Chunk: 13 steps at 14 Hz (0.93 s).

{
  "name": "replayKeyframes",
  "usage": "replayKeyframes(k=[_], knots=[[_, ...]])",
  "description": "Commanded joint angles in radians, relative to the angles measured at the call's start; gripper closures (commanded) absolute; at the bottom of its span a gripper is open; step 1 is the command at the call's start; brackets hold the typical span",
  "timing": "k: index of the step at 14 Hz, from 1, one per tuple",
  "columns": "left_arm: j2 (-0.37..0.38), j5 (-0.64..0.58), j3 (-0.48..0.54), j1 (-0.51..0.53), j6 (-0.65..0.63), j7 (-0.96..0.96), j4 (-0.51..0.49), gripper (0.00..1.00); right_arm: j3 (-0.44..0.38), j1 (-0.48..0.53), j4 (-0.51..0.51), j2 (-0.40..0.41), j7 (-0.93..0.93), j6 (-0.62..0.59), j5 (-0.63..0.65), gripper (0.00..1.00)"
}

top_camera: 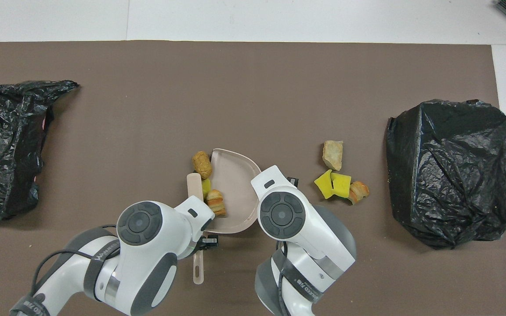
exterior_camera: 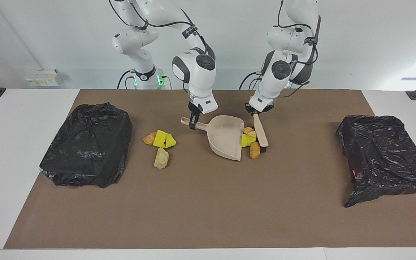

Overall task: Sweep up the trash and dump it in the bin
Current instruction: 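Sweep the nuggets into the dustpan with the left gripper's brush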

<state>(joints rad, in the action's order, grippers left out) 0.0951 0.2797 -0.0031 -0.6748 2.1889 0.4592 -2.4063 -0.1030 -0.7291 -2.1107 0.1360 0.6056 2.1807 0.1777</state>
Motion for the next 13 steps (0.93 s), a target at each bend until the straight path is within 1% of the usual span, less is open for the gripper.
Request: replayKeyframes(k=[1, 2, 4, 6, 7, 8, 10, 11, 13], knots=[[-0.002, 0.027, 0.015, -0.089, 0.0, -0.016, 0.027, 1.0, 0.003, 0.007, -0.022, -0.019, -0.026, 0.007, 0.023, 1.0], [0.0, 0.027, 0.014, -0.107, -0.003, -0.016, 0.033, 1.0, 0.003, 0.007, -0.022, -0.021, -0.026, 0.007, 0.023, 1.0], [0.006, 0.027, 0.018, -0.106, -0.018, -0.019, 0.062, 1.0, 0.003, 0.007, -0.022, -0.021, -0.026, 0.007, 0.023, 1.0], [0.023, 0.019, 0.029, -0.091, -0.087, -0.019, 0.087, 1.0, 0.003, 0.007, -0.022, -0.019, -0.026, 0.007, 0.022, 1.0], [0.018, 0.009, 0.029, -0.051, -0.112, -0.017, 0.101, 1.0, 0.003, 0.007, -0.022, -0.019, -0.026, 0.007, 0.02, 1.0], [0.014, -0.02, 0.028, -0.001, -0.122, -0.017, 0.113, 1.0, 0.003, 0.007, -0.022, -0.019, -0.026, 0.007, 0.02, 1.0], [0.006, -0.085, 0.028, 0.069, -0.132, -0.02, 0.118, 1.0, 0.003, 0.008, -0.022, -0.019, -0.027, 0.007, 0.019, 1.0], [0.005, -0.115, 0.026, 0.114, -0.132, -0.04, 0.118, 1.0, 0.003, 0.008, -0.022, -0.019, -0.029, 0.007, 0.017, 1.0], [-0.009, -0.128, 0.028, 0.184, -0.12, -0.112, 0.118, 1.0, 0.003, 0.008, -0.022, -0.019, -0.035, 0.008, 0.016, 1.0]])
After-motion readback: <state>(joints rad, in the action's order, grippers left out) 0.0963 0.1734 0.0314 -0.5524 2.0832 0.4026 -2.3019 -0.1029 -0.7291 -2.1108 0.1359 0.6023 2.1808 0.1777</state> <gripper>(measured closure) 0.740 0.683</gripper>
